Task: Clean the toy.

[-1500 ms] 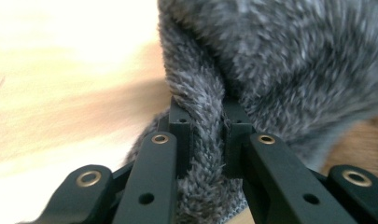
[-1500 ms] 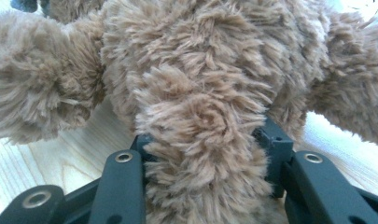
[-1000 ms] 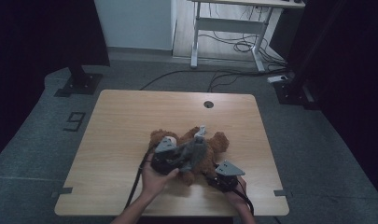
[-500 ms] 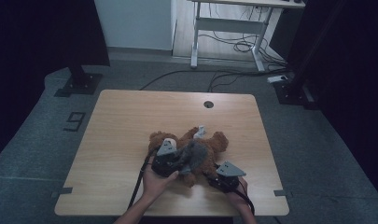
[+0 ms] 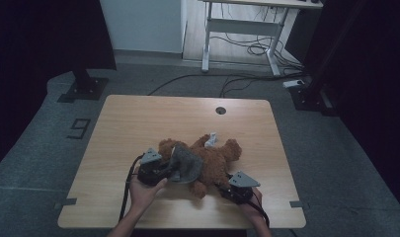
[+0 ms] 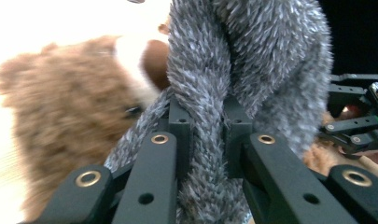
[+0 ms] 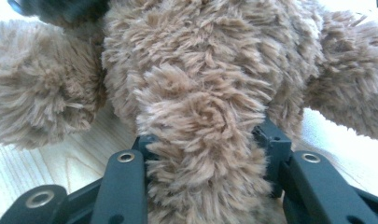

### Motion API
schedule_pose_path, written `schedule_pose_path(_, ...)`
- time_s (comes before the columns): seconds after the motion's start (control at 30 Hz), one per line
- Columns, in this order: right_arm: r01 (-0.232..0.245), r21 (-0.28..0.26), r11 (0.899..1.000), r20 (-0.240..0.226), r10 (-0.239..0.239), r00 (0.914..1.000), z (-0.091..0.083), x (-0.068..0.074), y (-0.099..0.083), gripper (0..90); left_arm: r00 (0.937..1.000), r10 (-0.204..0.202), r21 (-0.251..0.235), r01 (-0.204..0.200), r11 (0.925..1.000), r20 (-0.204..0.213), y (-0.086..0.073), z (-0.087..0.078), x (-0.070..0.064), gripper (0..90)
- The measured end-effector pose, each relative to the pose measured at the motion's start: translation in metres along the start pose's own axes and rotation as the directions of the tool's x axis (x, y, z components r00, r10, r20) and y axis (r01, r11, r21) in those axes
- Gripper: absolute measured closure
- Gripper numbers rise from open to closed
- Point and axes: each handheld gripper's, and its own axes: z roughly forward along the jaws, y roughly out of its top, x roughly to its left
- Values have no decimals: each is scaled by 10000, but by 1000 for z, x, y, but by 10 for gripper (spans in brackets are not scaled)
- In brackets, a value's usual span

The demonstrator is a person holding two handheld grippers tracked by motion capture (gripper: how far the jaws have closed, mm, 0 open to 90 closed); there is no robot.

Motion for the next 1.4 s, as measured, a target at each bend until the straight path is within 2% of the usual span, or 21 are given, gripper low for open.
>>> schedule_pose_path(0.17,-2,-6,10000,-12,2,10000,0,0,0,560,9977,-538,-143,532,9985,-405,-6,-13,23,778)
schedule_pose_path(0.23,-3,-9,10000,-8,3,10000,0,0,0,560,9968,-654,-160,648,9978,-468,-7,-15,27,778)
schedule_pose_path(0.27,-4,-10,10000,-15,4,10000,0,0,0,560,9940,-912,-81,909,9958,-602,-12,-18,37,778)
schedule_pose_path(0.3,0,-14,10000,-17,0,10000,0,0,0,560,9926,-1013,-79,1010,9949,-664,-14,-18,40,778)
schedule_pose_path(0.4,3,-20,10000,-35,-3,10000,0,0,0,560,9889,-1051,94,1066,9943,-1052,-18,-19,50,778)
schedule_pose_path(0.53,3,-14,10000,-25,-3,10000,0,0,0,560,9808,-1318,379,1385,9896,-1437,-25,-19,64,779)
schedule_pose_path(0.67,-39,-17,10000,-41,39,10000,0,-1,-1,560,9777,-1397,477,1488,9877,-1571,-31,-23,70,779)
schedule_pose_path(0.8,-63,-17,10000,-11,63,10000,0,-2,-1,559,9779,-1425,408,1503,9878,-1528,-34,-31,72,778)
schedule_pose_path(0.93,-100,-53,9999,-46,100,9999,0,-3,-1,559,9826,-1349,310,1399,9897,-1279,-35,-45,71,773)
schedule_pose_path(1.07,-102,-65,9999,-32,102,9999,0,-4,-1,557,9814,-1314,183,1353,9906,-1397,-39,-62,71,767)
schedule_pose_path(1.13,-93,-59,9999,-26,92,10000,0,-3,-1,556,9779,-1378,227,1430,9895,-1573,-46,-74,74,768)
schedule_pose_path(1.33,-99,-69,9999,-62,99,9999,0,-5,-2,555,9626,-1733,317,1837,9825,-2083,-67,-95,87,767)
schedule_pose_path(1.4,-130,-67,9999,-68,129,9999,-1,-5,-2,553,9551,-1845,280,1961,9802,-2317,-75,-103,91,762)
